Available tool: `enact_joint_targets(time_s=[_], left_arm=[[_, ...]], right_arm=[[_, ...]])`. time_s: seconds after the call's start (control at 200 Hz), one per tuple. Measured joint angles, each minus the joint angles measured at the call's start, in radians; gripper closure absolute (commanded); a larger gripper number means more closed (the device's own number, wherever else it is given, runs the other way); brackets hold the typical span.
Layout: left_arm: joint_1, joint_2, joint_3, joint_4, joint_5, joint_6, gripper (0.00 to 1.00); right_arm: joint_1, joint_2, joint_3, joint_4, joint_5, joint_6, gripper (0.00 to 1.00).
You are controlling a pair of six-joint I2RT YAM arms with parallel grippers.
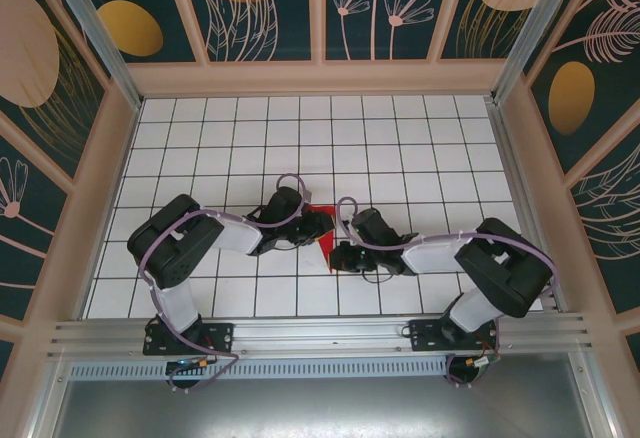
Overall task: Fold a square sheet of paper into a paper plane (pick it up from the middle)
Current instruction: Fold the wing for the fifth time at the center of the table.
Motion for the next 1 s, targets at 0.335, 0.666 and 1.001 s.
enact_joint_targets(time_s=[0.335,0.666,1.001], left_arm=[[0.000,-0.002,-0.005,0.008,-0.007,-0.017,0.65],[0.000,-0.036,-0.072,0.074,-0.062,-0.098,0.65],[-0.029,-0.068,-0.162,0.183,-0.164,-0.255,0.65]], right_arm=[[0.027,-0.072,0.036,-0.216,0.036,-0.065,0.90],[-0.007,-0.216,0.017,-0.122,0.109,0.112,0.88],[-0.007,-0.097,0.017,0.040,0.103,0.246,0.89]])
